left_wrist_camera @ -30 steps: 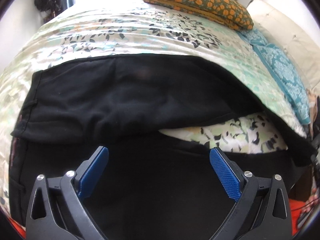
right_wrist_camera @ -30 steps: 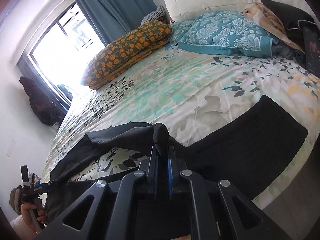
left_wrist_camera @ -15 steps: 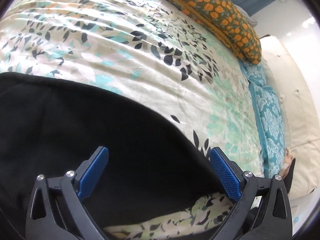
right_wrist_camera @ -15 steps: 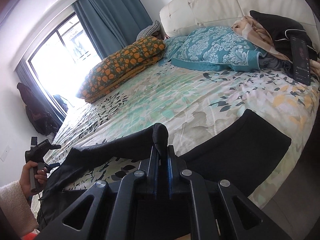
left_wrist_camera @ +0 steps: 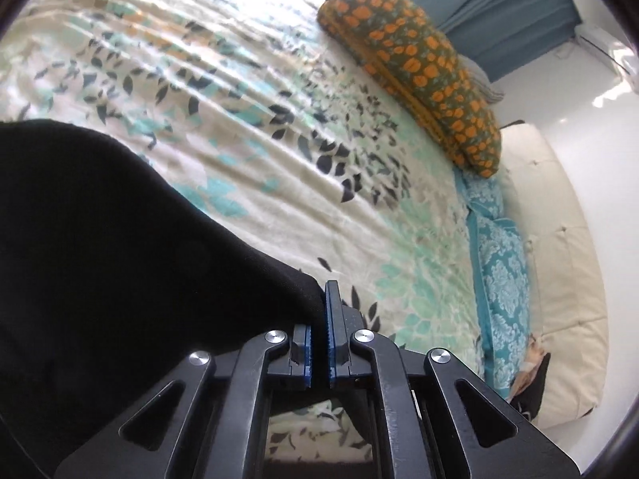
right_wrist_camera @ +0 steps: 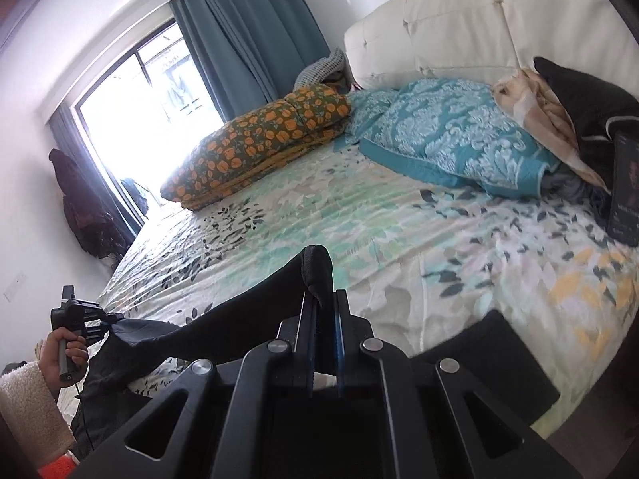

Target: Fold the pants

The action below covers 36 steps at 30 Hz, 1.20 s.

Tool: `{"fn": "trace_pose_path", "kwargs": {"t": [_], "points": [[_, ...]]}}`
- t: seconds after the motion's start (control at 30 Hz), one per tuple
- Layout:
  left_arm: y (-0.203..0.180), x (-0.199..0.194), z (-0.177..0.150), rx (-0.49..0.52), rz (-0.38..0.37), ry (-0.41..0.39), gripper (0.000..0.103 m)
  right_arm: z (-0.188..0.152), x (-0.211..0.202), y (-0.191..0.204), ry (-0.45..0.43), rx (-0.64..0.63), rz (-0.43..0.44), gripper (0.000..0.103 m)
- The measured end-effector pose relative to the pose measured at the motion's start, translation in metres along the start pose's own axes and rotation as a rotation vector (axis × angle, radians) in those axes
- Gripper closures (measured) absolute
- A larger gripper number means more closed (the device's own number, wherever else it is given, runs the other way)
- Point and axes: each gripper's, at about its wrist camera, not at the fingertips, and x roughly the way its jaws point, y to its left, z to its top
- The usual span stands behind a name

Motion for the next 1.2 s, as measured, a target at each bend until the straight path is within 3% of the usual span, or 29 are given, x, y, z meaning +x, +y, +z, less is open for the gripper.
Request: {"fn": "trace_pose_path", "kwargs": {"t": [0.07, 0.13, 0.27, 0.33, 0.4, 0.53, 0.6, 0.7, 0.8, 0.93, 1.2], "points": [[-0.003, -0.045, -0.027, 0.084, -0.003, -0.075, 0.099, 0.017, -0.005, 0.005, -0.016, -0.108, 0.052, 0.095], [0.007, -0.072, -0.068, 0.155, 0.026, -0.089, 0.098, 0.013, -0.008, 0.006, 0.037, -0.250, 0.058, 0.095], [0.049, -0.072, -0.157, 0.225, 0.154, 0.020, 0.098, -0.047, 0.015, -0.039, 0.344, -0.249, 0.044, 0.089], [0.065, -0.066, -0.178, 0.212, 0.179, 0.067, 0.098, -0.081, 0.026, -0.065, 0.489, -0.215, 0.021, 0.087], [0.070, -0.068, -0.183, 0.203, 0.177, 0.058, 0.098, -0.102, 0.025, -0.083, 0.576, -0.184, -0.003, 0.081], [0.057, -0.075, -0.178, 0.239, 0.159, 0.028, 0.098, -0.101, 0.003, -0.102, 0.548, -0.069, 0.035, 0.055], [0.054, -0.078, -0.174, 0.243, 0.148, 0.017, 0.098, -0.095, -0.006, -0.103, 0.522, -0.001, 0.093, 0.051], [0.055, -0.077, -0.173, 0.233, 0.147, 0.019, 0.098, -0.091, -0.005, -0.103, 0.526, 0.128, 0.198, 0.038], [0.058, -0.074, -0.175, 0.222, 0.148, 0.028, 0.098, -0.096, 0.003, -0.103, 0.540, 0.219, 0.262, 0.038], [0.058, -0.073, -0.176, 0.227, 0.152, 0.034, 0.098, -0.100, 0.008, -0.093, 0.533, 0.246, 0.318, 0.036], [0.054, -0.075, -0.173, 0.231, 0.147, 0.028, 0.098, -0.102, 0.005, -0.092, 0.501, 0.289, 0.352, 0.036]]}}
